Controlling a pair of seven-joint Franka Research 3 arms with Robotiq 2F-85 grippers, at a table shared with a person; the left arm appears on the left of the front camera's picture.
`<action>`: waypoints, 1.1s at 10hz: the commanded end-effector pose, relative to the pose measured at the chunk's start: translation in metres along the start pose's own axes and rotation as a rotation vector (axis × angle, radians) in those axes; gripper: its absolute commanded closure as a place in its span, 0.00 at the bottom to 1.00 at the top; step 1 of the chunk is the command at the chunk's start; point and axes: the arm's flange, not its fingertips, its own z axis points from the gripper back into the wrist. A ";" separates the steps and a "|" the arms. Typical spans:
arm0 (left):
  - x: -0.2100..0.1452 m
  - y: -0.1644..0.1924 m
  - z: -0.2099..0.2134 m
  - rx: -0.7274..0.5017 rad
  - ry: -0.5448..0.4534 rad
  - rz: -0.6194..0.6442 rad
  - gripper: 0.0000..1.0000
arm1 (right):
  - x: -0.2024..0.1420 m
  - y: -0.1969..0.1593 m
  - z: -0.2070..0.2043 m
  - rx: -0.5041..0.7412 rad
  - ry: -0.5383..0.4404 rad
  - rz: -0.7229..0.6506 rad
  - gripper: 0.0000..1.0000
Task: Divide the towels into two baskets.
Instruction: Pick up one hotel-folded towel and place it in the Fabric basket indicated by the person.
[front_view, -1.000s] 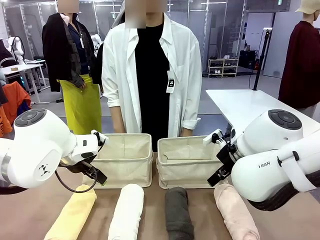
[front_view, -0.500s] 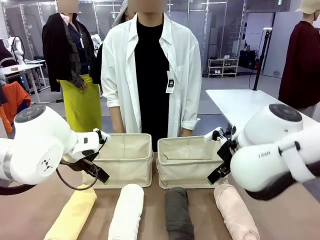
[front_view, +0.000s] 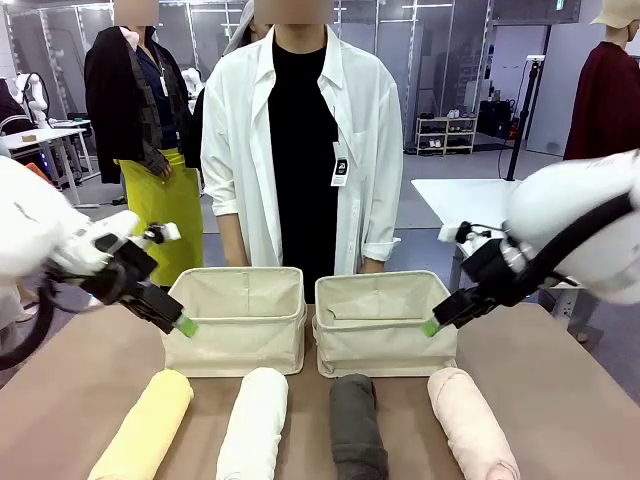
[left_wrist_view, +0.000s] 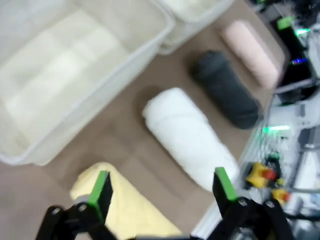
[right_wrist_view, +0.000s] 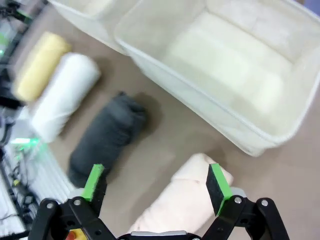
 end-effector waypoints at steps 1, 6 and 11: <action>-0.015 0.053 0.021 -0.212 -0.067 0.120 0.00 | -0.018 -0.055 0.012 0.314 -0.075 -0.124 0.00; -0.124 0.137 0.095 -0.364 -0.439 0.410 0.00 | -0.140 -0.170 0.087 0.470 -0.457 -0.515 0.00; -0.273 0.188 0.187 -0.245 -0.720 0.726 0.00 | -0.295 -0.211 0.154 0.361 -0.676 -0.841 0.00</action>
